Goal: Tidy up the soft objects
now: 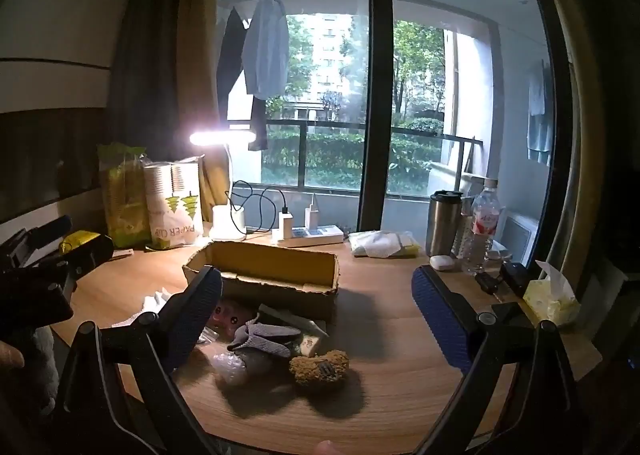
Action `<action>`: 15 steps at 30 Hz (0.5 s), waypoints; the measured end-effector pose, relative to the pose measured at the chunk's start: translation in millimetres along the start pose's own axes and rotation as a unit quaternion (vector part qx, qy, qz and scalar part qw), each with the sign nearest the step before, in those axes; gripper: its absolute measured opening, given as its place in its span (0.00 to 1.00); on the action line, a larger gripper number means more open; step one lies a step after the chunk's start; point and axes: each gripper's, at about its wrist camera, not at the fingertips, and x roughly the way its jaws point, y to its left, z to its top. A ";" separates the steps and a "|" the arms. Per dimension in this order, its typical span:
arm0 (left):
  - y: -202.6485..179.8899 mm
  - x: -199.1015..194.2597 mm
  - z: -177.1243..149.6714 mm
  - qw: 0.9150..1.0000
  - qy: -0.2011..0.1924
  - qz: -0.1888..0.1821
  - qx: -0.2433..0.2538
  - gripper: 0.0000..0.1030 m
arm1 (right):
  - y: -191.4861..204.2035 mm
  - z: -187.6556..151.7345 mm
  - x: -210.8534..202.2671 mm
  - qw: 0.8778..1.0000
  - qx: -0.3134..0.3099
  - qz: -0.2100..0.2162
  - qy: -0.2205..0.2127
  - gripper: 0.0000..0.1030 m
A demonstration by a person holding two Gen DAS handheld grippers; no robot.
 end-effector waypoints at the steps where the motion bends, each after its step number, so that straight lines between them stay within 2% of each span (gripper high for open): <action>1: 0.7 0.1 -0.5 1.000 0.001 0.003 -0.002 1.00 | 0.5 0.9 -1.1 1.000 0.000 0.001 -0.001 0.95; 11: 5.3 -4.6 -0.1 1.000 0.005 -0.001 -0.014 1.00 | 3.7 0.4 0.5 1.000 -0.005 0.000 0.000 0.95; 15: 7.9 -7.4 1.2 1.000 0.005 -0.014 -0.019 1.00 | 5.4 -0.5 3.5 1.000 -0.007 0.001 0.009 0.95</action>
